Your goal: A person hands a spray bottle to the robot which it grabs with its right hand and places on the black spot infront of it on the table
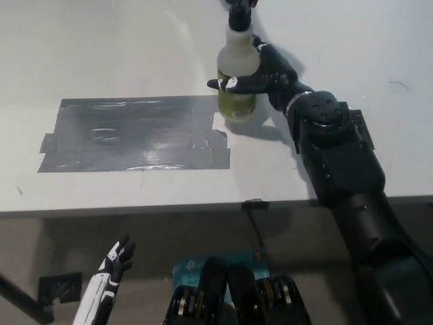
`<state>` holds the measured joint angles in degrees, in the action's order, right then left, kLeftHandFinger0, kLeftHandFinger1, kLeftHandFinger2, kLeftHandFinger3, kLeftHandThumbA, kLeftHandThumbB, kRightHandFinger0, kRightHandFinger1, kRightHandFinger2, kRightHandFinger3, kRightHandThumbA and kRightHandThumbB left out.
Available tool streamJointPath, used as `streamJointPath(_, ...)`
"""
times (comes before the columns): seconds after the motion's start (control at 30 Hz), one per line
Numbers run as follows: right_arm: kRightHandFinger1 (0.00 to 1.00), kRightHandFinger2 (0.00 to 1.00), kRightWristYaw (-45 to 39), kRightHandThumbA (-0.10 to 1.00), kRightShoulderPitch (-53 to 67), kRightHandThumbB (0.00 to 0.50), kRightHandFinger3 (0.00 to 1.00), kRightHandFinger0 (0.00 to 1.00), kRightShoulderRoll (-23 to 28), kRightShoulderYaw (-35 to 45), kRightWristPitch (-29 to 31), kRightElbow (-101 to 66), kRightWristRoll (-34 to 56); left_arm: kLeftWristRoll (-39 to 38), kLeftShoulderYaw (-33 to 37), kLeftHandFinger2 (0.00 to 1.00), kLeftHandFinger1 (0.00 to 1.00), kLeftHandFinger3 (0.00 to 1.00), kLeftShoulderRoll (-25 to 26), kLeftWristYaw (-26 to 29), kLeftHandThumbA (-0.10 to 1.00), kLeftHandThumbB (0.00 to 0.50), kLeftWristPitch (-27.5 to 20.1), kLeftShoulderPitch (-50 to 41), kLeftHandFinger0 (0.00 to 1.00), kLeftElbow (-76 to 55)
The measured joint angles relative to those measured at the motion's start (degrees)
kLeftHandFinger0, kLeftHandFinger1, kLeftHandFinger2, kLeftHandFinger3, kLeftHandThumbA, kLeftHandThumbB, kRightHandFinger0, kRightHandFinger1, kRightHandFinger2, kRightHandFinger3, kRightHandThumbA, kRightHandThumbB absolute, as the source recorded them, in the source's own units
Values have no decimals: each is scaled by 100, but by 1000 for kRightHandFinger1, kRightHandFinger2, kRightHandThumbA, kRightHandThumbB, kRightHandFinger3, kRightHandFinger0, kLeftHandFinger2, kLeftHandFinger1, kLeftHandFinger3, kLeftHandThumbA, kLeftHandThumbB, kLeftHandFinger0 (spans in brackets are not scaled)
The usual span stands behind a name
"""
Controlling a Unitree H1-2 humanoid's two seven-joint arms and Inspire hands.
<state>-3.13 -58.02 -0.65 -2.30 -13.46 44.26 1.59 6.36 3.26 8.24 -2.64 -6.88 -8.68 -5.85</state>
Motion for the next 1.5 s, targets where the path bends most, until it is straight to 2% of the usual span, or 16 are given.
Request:
streamJointPath(0.03, 181, 424, 100, 419, -63, 412, 391, 56, -36, -33, 41, 160, -52, -2, -1, 1000, 1000, 1000, 0, -1, 1000, 95, 0, 0, 1000, 0)
streamJointPath(0.07, 148, 428, 137, 342, -89, 391, 338, 11, -46, -45, 59, 217, -85, -3, -1, 1000, 1000, 1000, 0, -1, 1000, 91, -1, 0, 1000, 0)
streamJointPath(0.1, 306, 556, 279, 281, -169, 371, 332, 119, -76, -94, 154, 421, -178, -3, -1, 1000, 1000, 1000, 0, -1, 1000, 77, -7, 4, 1000, 0)
streamJointPath(0.13, 292, 560, 416, 228, -215, 344, 349, 32, -98, -131, 249, 567, -261, -4, -1, 1000, 1000, 1000, 0, -1, 1000, 69, -11, 5, 1000, 0)
streamJointPath(0.4, 390, 673, 1034, 300, -209, 328, 487, 18, -160, -197, 847, 904, -604, -9, -27, 1000, 1000, 1000, 17, -2, 1000, 41, -12, 5, 1000, 0)
streamJointPath(0.47, 361, 604, 1154, 301, -190, 345, 422, 57, -150, -182, 886, 931, -649, -10, -38, 1000, 1000, 1000, 31, -3, 1000, 28, -12, 6, 1000, 0)
streamJointPath(0.57, 188, 373, 1275, 328, -151, 358, 191, 17, -125, -180, 955, 952, -704, -10, -49, 1000, 1000, 1000, 35, -2, 1000, 39, -12, 1, 1000, 0)
streamJointPath(0.67, 95, 275, 1413, 330, -27, 369, 41, 0, -94, -166, 1011, 847, -747, -9, -56, 1000, 1000, 1000, 33, -1, 1000, 39, -12, -16, 1000, 1)
streamJointPath(0.73, 102, 334, 1462, 329, 75, 342, 4, 0, -71, -158, 1017, 649, -771, -11, -60, 1000, 1000, 1000, 31, -1, 1000, 51, -11, -16, 1000, 1)
streamJointPath(0.83, 236, 481, 1491, 393, 242, 357, 74, 20, 0, -156, 1015, 198, -828, -11, -61, 1000, 1000, 1000, 29, -1, 1000, 90, -10, -16, 1000, 1)
streamJointPath(1.03, 191, 416, 1495, 396, 511, 339, 102, 0, 204, -87, 985, -668, -887, -14, -66, 1000, 1000, 1000, 26, -1, 1000, 67, -11, -17, 1000, 2)
streamJointPath(1.2, 320, 528, 1494, 526, 587, 399, 143, 59, 496, 65, 946, -1249, -909, -13, -82, 1000, 1000, 1000, 27, 0, 1000, 58, -14, -17, 1000, 2)
streamJointPath(1.27, 276, 501, 1494, 503, 587, 381, 330, 12, 619, 100, 946, -1279, -926, -14, -88, 1000, 1000, 1000, 26, 0, 1000, 53, -14, -22, 1000, 2)
streamJointPath(1.3, 278, 505, 1492, 512, 602, 377, 352, 14, 677, 119, 945, -1279, -927, -18, -91, 1000, 1000, 1000, 26, 0, 1000, 52, -14, -29, 1000, 1)
streamJointPath(1.43, 174, 399, 1482, 414, 701, 315, 316, 0, 791, 197, 947, -1267, -907, -23, -119, 1000, 1000, 1000, 27, 1, 1000, 42, -11, -52, 1000, 0)
streamJointPath(1.5, 141, 355, 1472, 463, 771, 332, 266, 0, 796, 259, 947, -1256, -883, -23, -129, 1000, 1000, 1000, 27, 1, 1000, 39, -9, -54, 1000, -6)
